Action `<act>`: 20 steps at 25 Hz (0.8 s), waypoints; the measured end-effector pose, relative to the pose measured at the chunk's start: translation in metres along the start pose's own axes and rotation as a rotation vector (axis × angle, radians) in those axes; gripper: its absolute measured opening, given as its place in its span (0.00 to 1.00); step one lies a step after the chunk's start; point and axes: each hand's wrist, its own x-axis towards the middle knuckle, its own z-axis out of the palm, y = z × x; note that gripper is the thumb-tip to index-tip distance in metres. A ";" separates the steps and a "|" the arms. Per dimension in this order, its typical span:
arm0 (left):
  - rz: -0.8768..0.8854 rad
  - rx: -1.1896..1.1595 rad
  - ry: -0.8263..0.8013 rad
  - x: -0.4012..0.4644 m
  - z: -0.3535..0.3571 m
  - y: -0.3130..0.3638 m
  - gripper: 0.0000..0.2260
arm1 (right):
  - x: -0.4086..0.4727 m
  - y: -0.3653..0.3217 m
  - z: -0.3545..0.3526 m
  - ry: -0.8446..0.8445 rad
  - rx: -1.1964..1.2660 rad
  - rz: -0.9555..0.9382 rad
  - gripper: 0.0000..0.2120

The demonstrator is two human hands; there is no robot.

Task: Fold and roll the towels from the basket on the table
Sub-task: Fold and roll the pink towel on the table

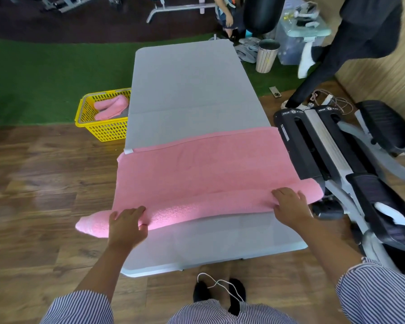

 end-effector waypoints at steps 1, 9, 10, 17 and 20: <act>0.004 0.020 -0.046 0.000 -0.006 0.002 0.19 | 0.001 0.000 -0.003 -0.015 -0.016 -0.001 0.18; 0.041 0.045 0.122 0.013 -0.015 -0.003 0.16 | 0.009 0.004 -0.010 0.043 -0.005 -0.021 0.19; 0.052 0.018 0.119 0.010 -0.010 -0.001 0.17 | 0.008 0.003 -0.006 0.041 0.038 -0.013 0.19; 0.051 0.001 -0.041 0.004 0.003 -0.002 0.29 | -0.002 0.013 0.004 -0.087 0.058 -0.056 0.30; 0.076 -0.005 0.042 0.002 0.004 0.002 0.24 | -0.003 0.012 0.007 -0.022 0.024 -0.040 0.27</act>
